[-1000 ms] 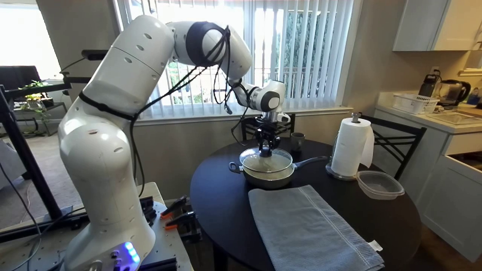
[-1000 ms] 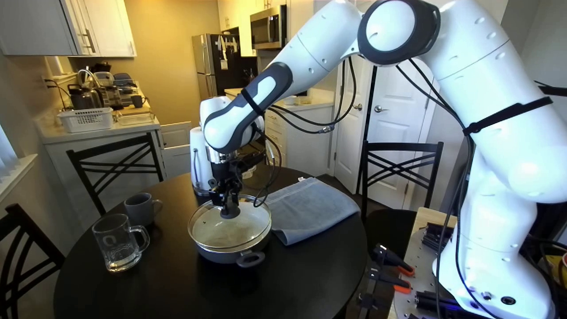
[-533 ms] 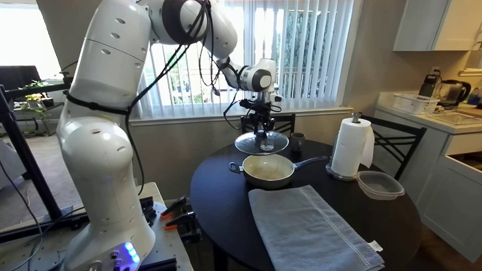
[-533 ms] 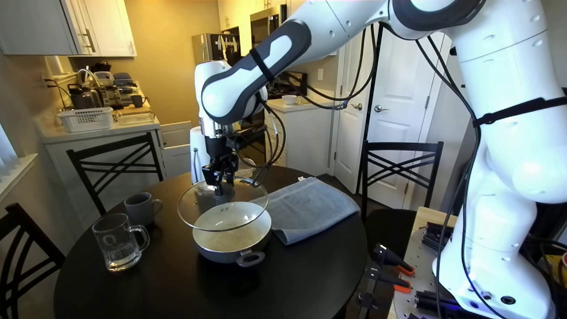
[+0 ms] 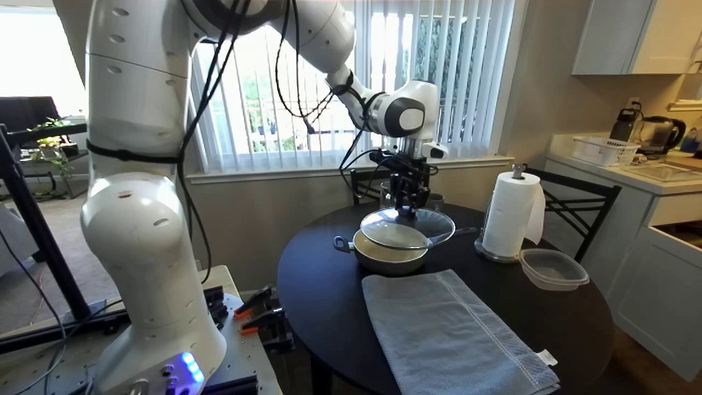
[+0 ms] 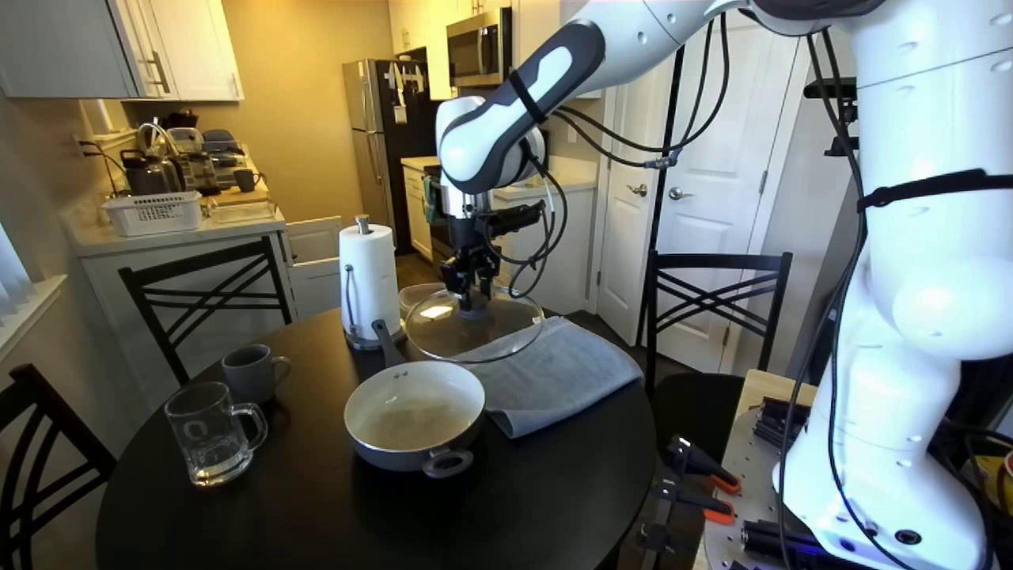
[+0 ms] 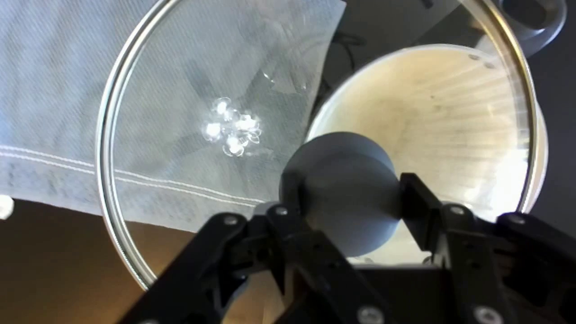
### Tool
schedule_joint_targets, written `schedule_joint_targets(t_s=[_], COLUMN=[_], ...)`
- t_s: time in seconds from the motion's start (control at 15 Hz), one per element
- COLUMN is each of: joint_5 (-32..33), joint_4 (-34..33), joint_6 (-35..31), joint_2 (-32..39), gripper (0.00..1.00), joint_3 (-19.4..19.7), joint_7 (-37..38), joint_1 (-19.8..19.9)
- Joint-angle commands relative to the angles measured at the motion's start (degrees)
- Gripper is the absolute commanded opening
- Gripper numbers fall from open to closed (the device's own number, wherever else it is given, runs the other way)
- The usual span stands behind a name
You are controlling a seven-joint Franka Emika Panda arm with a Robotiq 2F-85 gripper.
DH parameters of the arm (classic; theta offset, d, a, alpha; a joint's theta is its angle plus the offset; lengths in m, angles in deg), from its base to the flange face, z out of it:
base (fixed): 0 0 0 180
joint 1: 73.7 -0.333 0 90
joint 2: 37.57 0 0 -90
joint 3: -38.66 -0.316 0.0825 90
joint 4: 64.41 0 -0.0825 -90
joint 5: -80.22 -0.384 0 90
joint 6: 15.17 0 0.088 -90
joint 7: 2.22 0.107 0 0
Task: Put the lid on the towel
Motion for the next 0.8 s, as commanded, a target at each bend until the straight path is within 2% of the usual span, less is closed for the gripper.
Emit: schedule_joint_targets(t_s=[0.0, 0.2, 0.47, 0.73], joint_5=[-2.1, -1.1, -3.8, -15.8], joint_4=[10.4, 14.3, 14.1, 10.7], joint_6=[-4.6, -10.4, -16.6, -19.9], joint_2=[-7.7, -7.7, -2.0, 5.2], gripper=[0.32, 0.32, 0.32, 0.32], joint_3=[2.7, 4.9, 5.6, 2.6], joint_7=[0.7, -0.2, -2.2, -10.0], joint_1=[4.0, 6.4, 8.9, 14.4])
